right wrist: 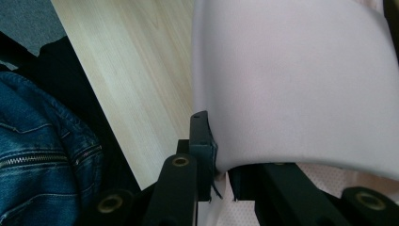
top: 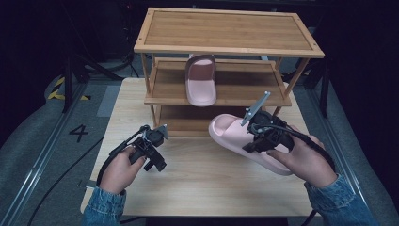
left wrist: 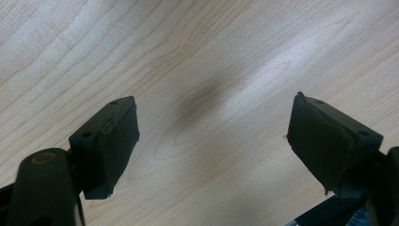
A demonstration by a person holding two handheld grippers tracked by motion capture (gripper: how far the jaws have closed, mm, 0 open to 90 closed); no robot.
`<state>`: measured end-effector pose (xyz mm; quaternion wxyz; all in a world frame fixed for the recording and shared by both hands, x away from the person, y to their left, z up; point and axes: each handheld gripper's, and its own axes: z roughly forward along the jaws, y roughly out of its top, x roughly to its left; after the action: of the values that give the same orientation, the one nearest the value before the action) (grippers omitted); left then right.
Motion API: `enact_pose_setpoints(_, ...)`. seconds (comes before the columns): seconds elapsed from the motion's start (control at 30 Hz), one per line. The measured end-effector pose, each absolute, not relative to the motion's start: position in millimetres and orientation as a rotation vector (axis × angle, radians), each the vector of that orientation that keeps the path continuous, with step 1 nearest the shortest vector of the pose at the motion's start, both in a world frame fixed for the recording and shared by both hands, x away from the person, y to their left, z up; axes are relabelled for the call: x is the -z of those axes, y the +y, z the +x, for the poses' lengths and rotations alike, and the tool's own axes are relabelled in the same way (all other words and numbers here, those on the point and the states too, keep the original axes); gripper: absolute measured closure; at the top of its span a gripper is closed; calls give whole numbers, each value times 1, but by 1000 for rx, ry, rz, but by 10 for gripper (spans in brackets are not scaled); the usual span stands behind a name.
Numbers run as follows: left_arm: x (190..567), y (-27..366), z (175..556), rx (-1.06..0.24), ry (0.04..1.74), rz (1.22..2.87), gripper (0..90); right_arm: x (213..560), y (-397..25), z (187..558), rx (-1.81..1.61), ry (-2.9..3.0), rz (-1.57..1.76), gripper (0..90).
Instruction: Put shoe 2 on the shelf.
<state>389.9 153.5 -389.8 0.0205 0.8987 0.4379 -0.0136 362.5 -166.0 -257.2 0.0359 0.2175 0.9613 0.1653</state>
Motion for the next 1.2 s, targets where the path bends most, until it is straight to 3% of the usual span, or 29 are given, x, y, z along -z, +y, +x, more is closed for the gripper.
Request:
enact_pose_setpoints(0.43, 391, 153, 389, 43, 1342, 2803, 176, 225, -175, 385, -529, 2897, 697, 818)
enact_pose_setpoints(1.2, 393, 151, 388, 65, 1336, 2805, 176, 212, -179, 457, -481, 2767, 738, 818)
